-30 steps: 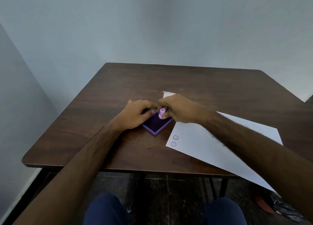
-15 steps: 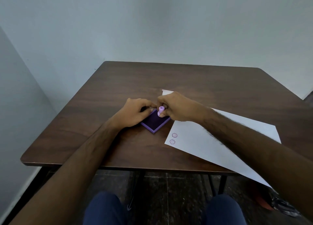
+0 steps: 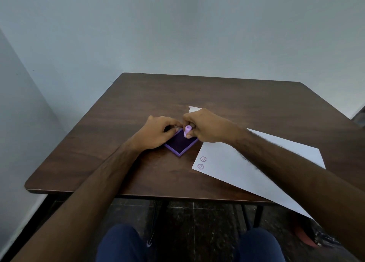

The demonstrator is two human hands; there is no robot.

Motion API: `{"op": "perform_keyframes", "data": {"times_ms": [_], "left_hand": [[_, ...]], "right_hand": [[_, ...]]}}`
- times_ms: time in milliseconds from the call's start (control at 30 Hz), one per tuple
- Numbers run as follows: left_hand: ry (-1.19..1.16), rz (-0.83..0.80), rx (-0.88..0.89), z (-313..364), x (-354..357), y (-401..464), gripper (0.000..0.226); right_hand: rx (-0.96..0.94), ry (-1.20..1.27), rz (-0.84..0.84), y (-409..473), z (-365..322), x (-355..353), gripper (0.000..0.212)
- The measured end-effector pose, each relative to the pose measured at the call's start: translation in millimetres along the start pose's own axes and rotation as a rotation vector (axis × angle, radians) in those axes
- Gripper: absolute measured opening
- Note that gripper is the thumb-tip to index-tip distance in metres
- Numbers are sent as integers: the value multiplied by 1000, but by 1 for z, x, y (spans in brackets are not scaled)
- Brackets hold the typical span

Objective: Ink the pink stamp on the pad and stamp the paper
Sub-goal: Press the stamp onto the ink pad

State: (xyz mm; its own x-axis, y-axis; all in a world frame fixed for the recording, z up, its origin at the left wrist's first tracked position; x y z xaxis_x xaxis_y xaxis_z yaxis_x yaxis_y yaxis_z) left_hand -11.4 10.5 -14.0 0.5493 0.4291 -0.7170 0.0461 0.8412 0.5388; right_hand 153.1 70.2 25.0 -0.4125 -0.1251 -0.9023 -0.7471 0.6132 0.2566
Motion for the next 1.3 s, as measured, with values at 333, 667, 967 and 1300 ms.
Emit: {"op": "perform_keyframes", "data": {"times_ms": [333,667,967,1300], "left_hand": [[3,13,18,0,0,0,20],[11,-1,4,-1,1,2,24],[10,19,10,-4,2,1,24],[11,21,3,-1,0,1,23]], "right_hand": [[-91,61,-58,3,2,-7,8],[-33,53,-9,-1,3,0,8],[-74,69,-43,2,5,-4,12],[-62,48,-75,-2,2,-8,14]]}}
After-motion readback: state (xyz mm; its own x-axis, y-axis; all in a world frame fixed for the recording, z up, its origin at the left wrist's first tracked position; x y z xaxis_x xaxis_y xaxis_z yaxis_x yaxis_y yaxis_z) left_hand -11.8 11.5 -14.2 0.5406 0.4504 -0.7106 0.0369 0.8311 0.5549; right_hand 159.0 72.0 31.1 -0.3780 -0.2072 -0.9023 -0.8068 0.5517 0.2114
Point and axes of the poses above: each hand's wrist, its own y-axis towards the middle knuckle, its own x-axis out of the palm, z = x × y, the point moved 3 cm from there along y, towards the middle knuckle, and after that the axes turned 15 degrees about z, right-handed, at the moved point
